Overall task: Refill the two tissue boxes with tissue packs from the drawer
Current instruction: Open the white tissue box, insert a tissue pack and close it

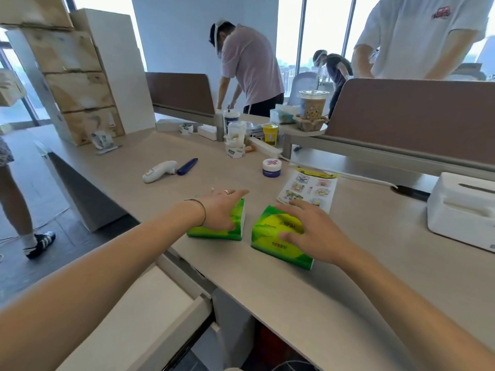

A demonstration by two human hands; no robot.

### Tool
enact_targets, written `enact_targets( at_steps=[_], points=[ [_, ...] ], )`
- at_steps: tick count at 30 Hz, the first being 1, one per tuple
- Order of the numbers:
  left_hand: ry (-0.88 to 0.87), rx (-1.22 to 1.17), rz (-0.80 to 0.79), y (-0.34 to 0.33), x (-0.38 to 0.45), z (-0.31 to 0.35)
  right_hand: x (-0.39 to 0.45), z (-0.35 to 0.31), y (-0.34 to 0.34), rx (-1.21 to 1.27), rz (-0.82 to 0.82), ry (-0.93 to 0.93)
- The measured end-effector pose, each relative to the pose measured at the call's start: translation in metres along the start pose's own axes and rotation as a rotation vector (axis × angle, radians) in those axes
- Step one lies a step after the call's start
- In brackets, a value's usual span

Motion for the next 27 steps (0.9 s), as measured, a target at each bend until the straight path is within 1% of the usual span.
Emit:
enact_targets(
  at_steps=[5, 8, 13, 19, 27],
  points=[
    [-0.097, -0.256, 0.172, 0.024, -0.004, 0.053, -0.021, 0.017, 0.027, 0.054, 0.158, -0.024],
    [-0.18, -0.324, 0.29, 0.033, -0.004, 0.098, -0.04, 0.032, 0.044, 0.056, 0.241, -0.039],
    [-0.349, -0.429, 0.408, 0.04, 0.007, 0.18, -0.083, 0.072, 0.076, 0.013, 0.359, -0.122],
    [-0.481, -0.451, 0.397, 0.029, 0.041, 0.27, -0.127, 0.132, 0.106, -0.038, 0.4, -0.269],
    [-0.542, -0.446, 0.417, 0.027, 0.091, 0.345, -0.156, 0.213, 0.149, -0.088, 0.453, -0.441]
  ],
)
Point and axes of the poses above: each hand's wrist, its own x-axis towards the middle knuckle, its own y-axis out of the back of the hand, z = x × y, the point moved 5 cm from there along x, towards the middle knuckle, and after that the axes turned 1 degree about -y, right-handed, at the moved point
